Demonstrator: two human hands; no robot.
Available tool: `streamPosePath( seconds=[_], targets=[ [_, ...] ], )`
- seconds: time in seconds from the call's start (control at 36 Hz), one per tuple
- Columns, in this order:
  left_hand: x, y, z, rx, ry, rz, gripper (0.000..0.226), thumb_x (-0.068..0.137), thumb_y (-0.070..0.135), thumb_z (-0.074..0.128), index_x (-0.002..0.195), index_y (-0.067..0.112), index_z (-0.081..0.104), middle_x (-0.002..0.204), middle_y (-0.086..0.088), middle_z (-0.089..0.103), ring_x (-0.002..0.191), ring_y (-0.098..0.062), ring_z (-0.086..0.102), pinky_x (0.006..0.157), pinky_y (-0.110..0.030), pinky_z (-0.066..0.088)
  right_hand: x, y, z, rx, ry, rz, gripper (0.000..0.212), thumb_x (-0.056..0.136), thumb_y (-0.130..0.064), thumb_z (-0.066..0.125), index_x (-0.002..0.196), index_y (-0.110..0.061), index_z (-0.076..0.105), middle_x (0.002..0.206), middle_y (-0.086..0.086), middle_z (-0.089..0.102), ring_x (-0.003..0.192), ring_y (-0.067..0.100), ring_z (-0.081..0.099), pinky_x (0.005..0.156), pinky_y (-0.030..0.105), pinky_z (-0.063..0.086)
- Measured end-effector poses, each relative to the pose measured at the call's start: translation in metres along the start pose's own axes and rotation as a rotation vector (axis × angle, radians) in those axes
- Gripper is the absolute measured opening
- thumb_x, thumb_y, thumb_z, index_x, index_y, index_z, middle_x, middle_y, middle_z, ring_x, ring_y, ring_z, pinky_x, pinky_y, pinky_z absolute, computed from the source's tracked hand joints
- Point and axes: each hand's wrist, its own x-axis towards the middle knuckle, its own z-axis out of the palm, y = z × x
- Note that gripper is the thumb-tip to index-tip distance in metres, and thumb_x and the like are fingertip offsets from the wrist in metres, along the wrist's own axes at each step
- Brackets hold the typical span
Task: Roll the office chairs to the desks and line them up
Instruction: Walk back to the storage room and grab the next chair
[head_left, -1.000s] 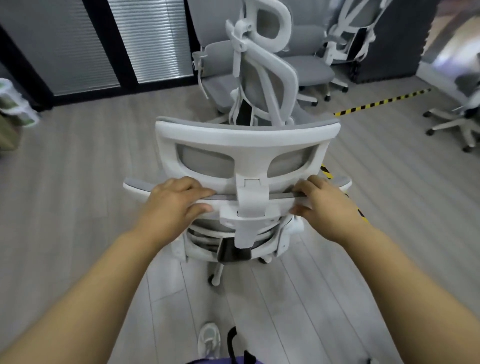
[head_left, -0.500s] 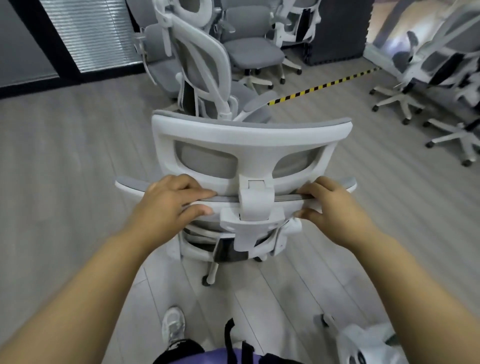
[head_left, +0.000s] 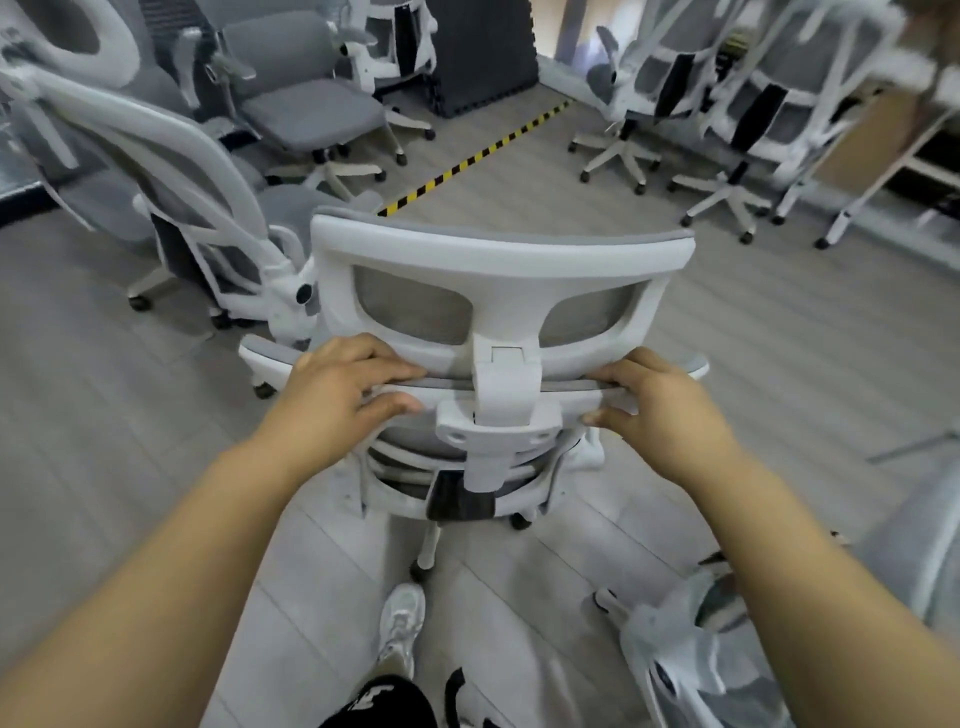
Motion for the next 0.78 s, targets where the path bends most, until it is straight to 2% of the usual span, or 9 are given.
streamPosePath(
  seconds=[0.08, 0.14, 0.25, 0.33, 0.42, 0.53, 0.58, 0.64, 0.78],
  targets=[
    [0.044, -0.002, 0.012, 0.0, -0.045, 0.071, 0.06, 0.067, 0.077, 0.04, 0.108, 0.042, 0.066, 0.095, 0.026, 0.048, 0.096, -0.003, 0.041, 0.093, -0.033, 0.037, 0.012, 0.02, -0.006, 0.074, 0.031, 0.11, 0.038, 0.075, -0.028, 0.077, 0.111, -0.022, 0.066, 0.113, -0.01, 0.054, 0.101, 0.016, 0.057, 0.074, 0.037, 0.053],
    [0.074, -0.002, 0.02, 0.003, -0.072, 0.132, 0.065, 0.067, 0.08, 0.038, 0.109, 0.04, 0.066, 0.097, 0.023, 0.048, 0.095, -0.002, 0.038, 0.092, -0.03, 0.033, 0.021, 0.032, -0.01, 0.089, 0.064, 0.161, 0.038, 0.076, -0.027, 0.076, 0.113, -0.023, 0.065, 0.111, -0.012, 0.051, 0.103, 0.012, 0.055, 0.074, 0.03, 0.047],
    [0.135, 0.0, 0.04, -0.006, -0.122, 0.171, 0.031, 0.081, 0.047, 0.065, 0.109, 0.033, 0.068, 0.101, 0.019, 0.051, 0.102, -0.013, 0.047, 0.09, -0.025, 0.028, 0.04, 0.056, -0.022, 0.09, 0.097, 0.259, 0.036, 0.085, -0.029, 0.067, 0.12, -0.022, 0.062, 0.11, -0.013, 0.049, 0.109, 0.011, 0.048, 0.087, 0.02, 0.033],
    [0.177, 0.008, 0.052, -0.007, -0.173, 0.221, 0.033, 0.083, 0.046, 0.062, 0.111, 0.03, 0.068, 0.106, 0.01, 0.057, 0.101, -0.016, 0.049, 0.088, -0.026, 0.031, 0.057, 0.073, -0.03, 0.071, 0.122, 0.328, 0.036, 0.088, -0.028, 0.064, 0.122, -0.019, 0.061, 0.117, -0.007, 0.052, 0.119, 0.017, 0.046, 0.095, 0.022, 0.033],
    [0.22, 0.015, 0.066, -0.022, -0.225, 0.246, 0.029, 0.086, 0.037, 0.063, 0.114, 0.031, 0.066, 0.109, 0.006, 0.058, 0.1, -0.016, 0.047, 0.088, -0.026, 0.03, 0.074, 0.091, -0.038, 0.08, 0.15, 0.403, 0.037, 0.088, -0.029, 0.064, 0.123, -0.019, 0.061, 0.123, -0.002, 0.054, 0.12, 0.019, 0.046, 0.098, 0.03, 0.038],
    [0.274, 0.028, 0.09, -0.027, -0.246, 0.295, 0.029, 0.085, 0.036, 0.064, 0.114, 0.03, 0.067, 0.108, 0.002, 0.059, 0.097, -0.017, 0.049, 0.087, -0.027, 0.033, 0.094, 0.116, -0.049, 0.128, 0.187, 0.497, 0.037, 0.086, -0.034, 0.064, 0.121, -0.023, 0.061, 0.119, -0.004, 0.052, 0.112, 0.019, 0.049, 0.082, 0.048, 0.052],
    [0.299, 0.035, 0.102, -0.039, -0.243, 0.314, 0.031, 0.085, 0.036, 0.063, 0.115, 0.028, 0.067, 0.107, 0.002, 0.059, 0.09, -0.013, 0.046, 0.085, -0.025, 0.032, 0.107, 0.134, -0.054, 0.109, 0.226, 0.503, 0.037, 0.086, -0.031, 0.065, 0.121, -0.02, 0.062, 0.12, -0.002, 0.055, 0.114, 0.019, 0.049, 0.094, 0.033, 0.043],
    [0.326, 0.042, 0.116, -0.047, -0.237, 0.34, 0.031, 0.085, 0.036, 0.064, 0.114, 0.027, 0.067, 0.105, 0.003, 0.059, 0.085, -0.011, 0.045, 0.083, -0.026, 0.033, 0.119, 0.152, -0.061, 0.088, 0.244, 0.523, 0.036, 0.086, -0.03, 0.066, 0.12, -0.018, 0.063, 0.12, -0.002, 0.056, 0.115, 0.017, 0.049, 0.091, 0.018, 0.032],
    [0.394, 0.062, 0.155, -0.076, -0.233, 0.388, 0.04, 0.08, 0.048, 0.062, 0.111, 0.024, 0.069, 0.104, -0.001, 0.062, 0.083, -0.015, 0.048, 0.082, -0.03, 0.038, 0.149, 0.203, -0.079, 0.096, 0.315, 0.587, 0.038, 0.084, -0.033, 0.068, 0.119, -0.019, 0.064, 0.118, -0.003, 0.057, 0.11, 0.015, 0.052, 0.088, 0.018, 0.033]
  ],
)
